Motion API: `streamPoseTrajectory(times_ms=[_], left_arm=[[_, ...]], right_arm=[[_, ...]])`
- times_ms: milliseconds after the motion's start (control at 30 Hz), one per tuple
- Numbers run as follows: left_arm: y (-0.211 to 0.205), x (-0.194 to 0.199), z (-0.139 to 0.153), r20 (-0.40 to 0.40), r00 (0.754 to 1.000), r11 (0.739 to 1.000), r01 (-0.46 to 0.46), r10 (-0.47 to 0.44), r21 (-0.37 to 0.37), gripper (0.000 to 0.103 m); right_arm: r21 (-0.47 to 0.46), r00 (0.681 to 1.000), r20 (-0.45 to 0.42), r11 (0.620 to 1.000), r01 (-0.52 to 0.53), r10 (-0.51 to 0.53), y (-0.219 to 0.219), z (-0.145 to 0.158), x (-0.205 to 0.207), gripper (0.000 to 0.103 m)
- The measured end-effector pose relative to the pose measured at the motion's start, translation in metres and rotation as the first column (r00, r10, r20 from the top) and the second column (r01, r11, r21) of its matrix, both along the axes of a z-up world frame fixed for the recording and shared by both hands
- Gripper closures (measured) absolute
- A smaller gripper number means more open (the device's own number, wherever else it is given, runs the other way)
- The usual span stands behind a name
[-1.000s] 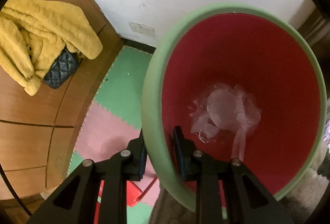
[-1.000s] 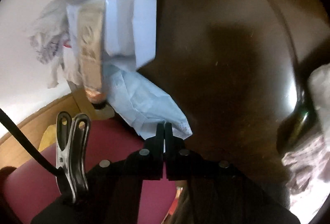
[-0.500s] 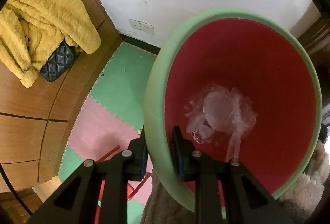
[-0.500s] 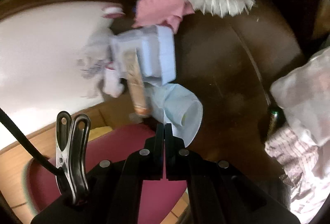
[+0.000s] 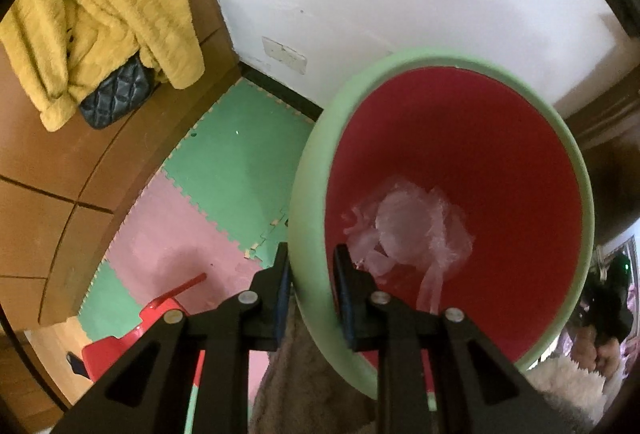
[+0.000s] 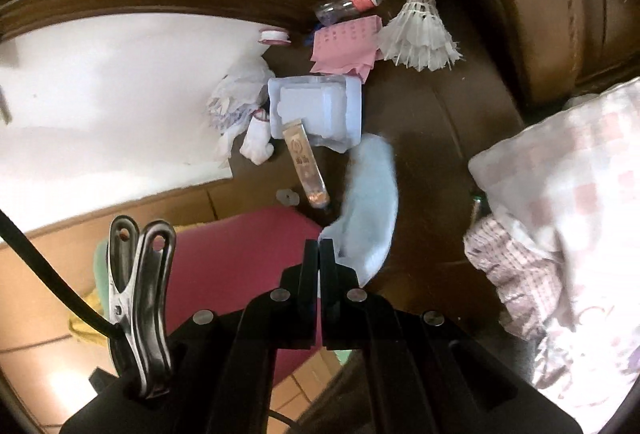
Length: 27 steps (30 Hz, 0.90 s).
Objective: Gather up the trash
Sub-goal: 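Carry the blue tissue over the bucket and open the right tool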
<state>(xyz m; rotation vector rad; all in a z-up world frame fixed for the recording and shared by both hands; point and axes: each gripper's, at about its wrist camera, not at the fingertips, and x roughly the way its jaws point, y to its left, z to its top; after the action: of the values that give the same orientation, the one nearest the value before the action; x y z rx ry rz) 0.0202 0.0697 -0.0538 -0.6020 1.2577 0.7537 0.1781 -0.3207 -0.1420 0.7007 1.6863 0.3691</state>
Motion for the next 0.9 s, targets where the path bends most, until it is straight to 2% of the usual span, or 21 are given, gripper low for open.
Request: streamPoseTrajectory(times_ms=[67, 167, 267, 367, 433, 533, 600, 700, 867, 900], left_arm=[[0.000, -0.003, 0.000, 0.020, 1.000, 1.000, -0.020, 0.020, -0.007, 0.083], [0.001, -0.005, 0.001, 0.036, 0.999, 0.999, -0.035, 0.036, -0.015, 0.083], [0.003, -0.005, 0.001, 0.038, 0.999, 0.999, -0.038, 0.039, -0.024, 0.083], [0.004, -0.005, 0.001, 0.037, 0.999, 0.999, -0.035, 0.036, -0.024, 0.083], [0.004, -0.004, 0.000, 0.037, 0.998, 0.999, -0.040, 0.041, -0.025, 0.083], [0.004, -0.006, 0.001, 0.042, 0.998, 0.999, -0.040, 0.041, -0.020, 0.083], [0.003, -0.006, 0.000, 0.042, 0.998, 0.999, -0.035, 0.035, -0.003, 0.083], [0.000, -0.005, -0.001, 0.033, 0.999, 0.999, -0.035, 0.035, 0.013, 0.083], [0.003, -0.006, -0.001, 0.043, 0.998, 0.998, -0.055, 0.056, -0.010, 0.083], [0.004, -0.007, -0.001, 0.045, 0.997, 0.998, -0.058, 0.058, -0.013, 0.083]], right_arm=[[-0.005, 1.000, 0.016, 1.000, -0.014, 0.014, 0.005, 0.006, 0.000, 0.101], [-0.058, 0.993, 0.083, 0.995, -0.084, 0.089, 0.011, 0.027, -0.001, 0.101], [-0.101, 0.961, 0.185, 0.977, -0.189, 0.205, 0.027, 0.060, -0.004, 0.101], [-0.121, 0.894, 0.324, 0.951, -0.284, 0.308, 0.047, 0.105, -0.010, 0.101], [-0.121, 0.838, 0.416, 0.935, -0.333, 0.352, 0.058, 0.137, -0.014, 0.101], [-0.151, 0.749, 0.506, 0.899, -0.411, 0.428, 0.073, 0.174, -0.022, 0.101], [-0.187, 0.690, 0.539, 0.867, -0.461, 0.483, 0.084, 0.193, -0.028, 0.101], [-0.215, 0.633, 0.558, 0.830, -0.515, 0.537, 0.094, 0.213, -0.036, 0.101], [-0.265, 0.509, 0.602, 0.756, -0.598, 0.615, 0.114, 0.250, -0.057, 0.101], [-0.271, 0.475, 0.624, 0.742, -0.613, 0.621, 0.119, 0.259, -0.063, 0.101]])
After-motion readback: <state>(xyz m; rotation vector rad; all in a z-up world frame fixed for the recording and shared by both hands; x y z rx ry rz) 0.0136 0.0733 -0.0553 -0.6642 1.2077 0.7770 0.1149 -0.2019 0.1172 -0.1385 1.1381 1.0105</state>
